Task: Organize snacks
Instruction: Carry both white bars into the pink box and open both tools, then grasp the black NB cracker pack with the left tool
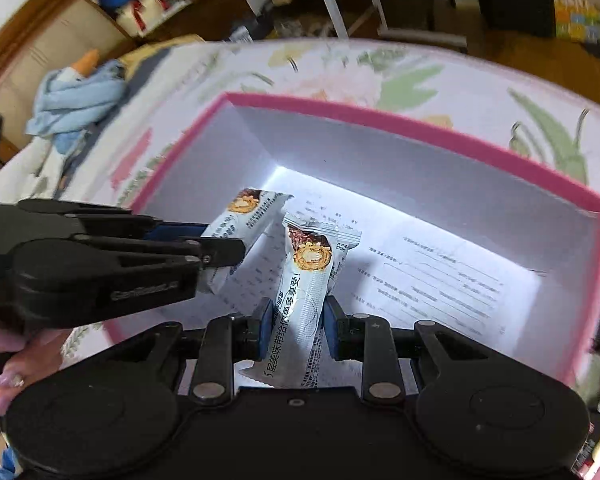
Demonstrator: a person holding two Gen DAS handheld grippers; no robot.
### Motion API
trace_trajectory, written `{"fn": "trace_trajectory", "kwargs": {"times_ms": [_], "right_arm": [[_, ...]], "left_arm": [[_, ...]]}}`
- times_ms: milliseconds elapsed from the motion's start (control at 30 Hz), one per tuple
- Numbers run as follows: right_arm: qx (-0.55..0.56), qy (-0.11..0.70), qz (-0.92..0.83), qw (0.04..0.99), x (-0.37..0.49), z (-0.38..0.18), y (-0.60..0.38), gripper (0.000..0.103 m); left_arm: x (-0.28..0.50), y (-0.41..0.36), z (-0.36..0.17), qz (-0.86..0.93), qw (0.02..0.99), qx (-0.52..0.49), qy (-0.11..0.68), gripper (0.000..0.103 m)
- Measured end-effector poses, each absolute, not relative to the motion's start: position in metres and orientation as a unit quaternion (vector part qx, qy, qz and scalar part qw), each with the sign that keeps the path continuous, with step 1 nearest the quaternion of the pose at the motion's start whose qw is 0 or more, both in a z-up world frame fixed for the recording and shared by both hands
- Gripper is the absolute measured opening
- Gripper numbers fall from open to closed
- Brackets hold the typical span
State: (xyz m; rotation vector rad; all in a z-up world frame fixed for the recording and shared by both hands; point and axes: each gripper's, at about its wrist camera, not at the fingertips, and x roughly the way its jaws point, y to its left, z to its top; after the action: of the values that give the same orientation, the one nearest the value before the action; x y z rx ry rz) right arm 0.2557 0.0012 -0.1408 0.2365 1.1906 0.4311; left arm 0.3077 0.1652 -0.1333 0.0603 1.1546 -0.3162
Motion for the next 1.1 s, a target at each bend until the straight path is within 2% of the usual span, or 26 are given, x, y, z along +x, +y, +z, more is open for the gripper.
{"fn": "trace_trajectory", "kwargs": {"times_ms": [67,233,267,367,567,700,833,900,1033,1100], "right_arm": [[0.123,0.571,0.193,0.789,0.264,-0.150,0.004,0.031],[0.110,0.572,0.165,0.796,0.274,-0.154,0.008,0.034],[0.105,0.569,0.156,0.800,0.274,-0.153,0.007,0.039],[0.103,0.567,0.151,0.803,0.270,-0.148,0.000,0.044],[0.141,0.531,0.193,0.813,0.232,-0.097,-0.028,0.049],[0.127,0.485,0.207,0.840,0.193,-0.049,-0.051,0.055],[0.119,0.460,0.196,0.858,0.160,-0.018,-0.086,0.056],[0.115,0.455,0.190,0.862,0.145,-0.013,-0.103,0.058],[0.114,0.446,0.156,0.874,0.109,-0.013,-0.141,0.058],[0.113,0.440,0.140,0.880,0.093,-0.013,-0.155,0.062]], "left_arm": [[0.313,0.167,-0.139,-0.154,0.818,0.013,0.553,0.022],[0.316,0.160,-0.141,-0.140,0.831,0.049,0.537,0.024],[0.317,0.159,-0.141,-0.135,0.831,0.050,0.537,0.027],[0.315,0.160,-0.136,-0.138,0.832,0.053,0.535,0.041],[0.290,0.162,-0.109,-0.158,0.830,0.049,0.532,0.045],[0.266,0.152,-0.079,-0.175,0.834,0.064,0.519,0.052],[0.236,0.135,-0.047,-0.203,0.841,0.082,0.496,0.059],[0.222,0.126,-0.035,-0.215,0.843,0.084,0.486,0.067],[0.195,0.103,-0.017,-0.243,0.845,0.090,0.467,0.075],[0.183,0.092,-0.010,-0.258,0.845,0.097,0.458,0.079]]}}
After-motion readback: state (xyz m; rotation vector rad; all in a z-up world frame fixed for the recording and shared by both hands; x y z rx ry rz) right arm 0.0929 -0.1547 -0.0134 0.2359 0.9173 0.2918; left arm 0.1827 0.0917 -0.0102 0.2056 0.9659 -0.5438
